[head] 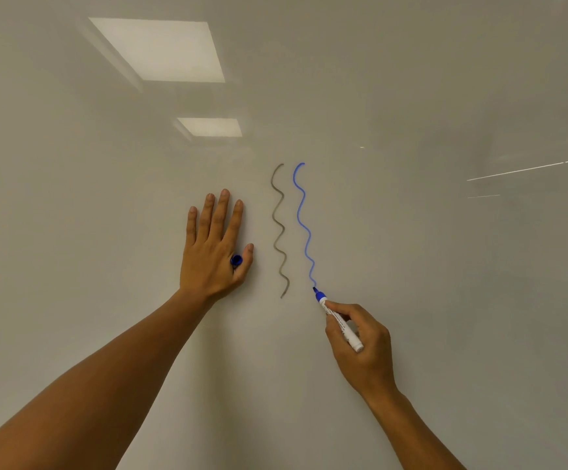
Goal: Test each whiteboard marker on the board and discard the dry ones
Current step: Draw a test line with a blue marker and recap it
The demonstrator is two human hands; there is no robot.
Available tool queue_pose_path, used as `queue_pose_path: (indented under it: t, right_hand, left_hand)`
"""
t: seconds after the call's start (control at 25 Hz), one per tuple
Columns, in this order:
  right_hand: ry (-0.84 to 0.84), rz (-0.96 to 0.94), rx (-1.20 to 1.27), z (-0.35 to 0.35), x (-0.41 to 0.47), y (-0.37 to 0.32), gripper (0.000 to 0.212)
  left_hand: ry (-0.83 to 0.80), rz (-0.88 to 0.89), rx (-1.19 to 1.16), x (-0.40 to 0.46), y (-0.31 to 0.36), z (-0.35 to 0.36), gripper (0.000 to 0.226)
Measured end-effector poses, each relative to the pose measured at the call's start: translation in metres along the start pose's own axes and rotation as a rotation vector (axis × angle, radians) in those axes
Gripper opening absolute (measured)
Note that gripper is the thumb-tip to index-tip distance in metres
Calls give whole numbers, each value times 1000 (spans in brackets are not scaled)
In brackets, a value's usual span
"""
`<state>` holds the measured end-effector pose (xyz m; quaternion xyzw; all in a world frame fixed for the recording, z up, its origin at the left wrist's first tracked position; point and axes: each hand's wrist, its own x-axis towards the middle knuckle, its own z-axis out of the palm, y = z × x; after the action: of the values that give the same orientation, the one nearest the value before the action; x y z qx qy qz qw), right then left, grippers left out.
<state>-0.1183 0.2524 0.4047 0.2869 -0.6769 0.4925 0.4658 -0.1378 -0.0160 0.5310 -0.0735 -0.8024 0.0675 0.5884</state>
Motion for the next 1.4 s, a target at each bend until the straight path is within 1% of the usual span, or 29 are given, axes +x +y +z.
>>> queue_pose_path:
  t: [0.16, 0.28, 0.4, 0.48, 0.6, 0.68, 0.76, 0.8, 0.84, 0.88, 0.92, 0.96, 1.04, 1.08, 1.12, 1.16, 1.24, 1.28, 1.4]
  right_hand:
    - [-3, 193, 183, -7, -4, -16, 23]
    - [19, 268, 276, -13, -19, -28, 18]
    - [-15, 344, 352, -16, -36, -41, 17]
    - [-54, 395, 408, -20, -46, -52, 16]
    - [-93, 439, 493, -27, -65, -64, 17]
    - [-98, 478, 542, -33, -85, -69, 16]
    - [-118, 535, 596, -38, -110, -74, 8]
    - [-128, 568, 619, -42, -121, -76, 20]
    - [-151, 604, 628, -45, -131, -77, 40]
    - [-174, 633, 620, -47, -139, -76, 54]
    - [-187, 662, 609, -50, -147, -75, 59]
    - [-218, 679, 623, -51, -153, -76, 54]
    - [-283, 705, 659, -53, -161, -76, 25]
    - [-311, 709, 654, -54, -164, -75, 16]
    - [-345, 710, 647, -54, -169, -74, 16]
    - [-381, 709, 640, -55, -172, -73, 17]
    - [-426, 712, 630, -56, -177, -72, 16]
    - [-443, 722, 625, -56, -181, -70, 16]
    - [-485, 750, 589, -58, -190, -58, 16]
  left_hand:
    - [-52, 3, -65, -3, -1, -8, 76]
    - [-97, -14, -168, -2, 2, -17, 73]
    - [-192, -45, -257, -2, 6, -33, 69]
    - [-239, -84, -348, -8, 10, -44, 59]
    - [-243, -193, -514, -39, 24, -60, 39]
    - [-267, -259, -592, -66, 35, -70, 36]
    - [-298, -294, -669, -97, 45, -77, 36]
    - [-329, -327, -713, -114, 50, -81, 38]
    - [-372, -373, -747, -130, 55, -84, 38]
    - [-421, -427, -775, -145, 61, -86, 35]
    - [-474, -474, -785, -161, 67, -86, 29]
    - [-520, -500, -773, -177, 74, -85, 27]
    - [-598, -481, -701, -205, 90, -82, 38]
    - [-622, -446, -666, -219, 99, -79, 44]
    - [-643, -409, -646, -233, 107, -74, 45]
    - [-671, -386, -637, -246, 115, -70, 39]
    - [-710, -393, -635, -266, 130, -64, 18]
    - [-705, -408, -638, -272, 135, -62, 13]
    - [-687, -442, -615, -282, 149, -57, 14]
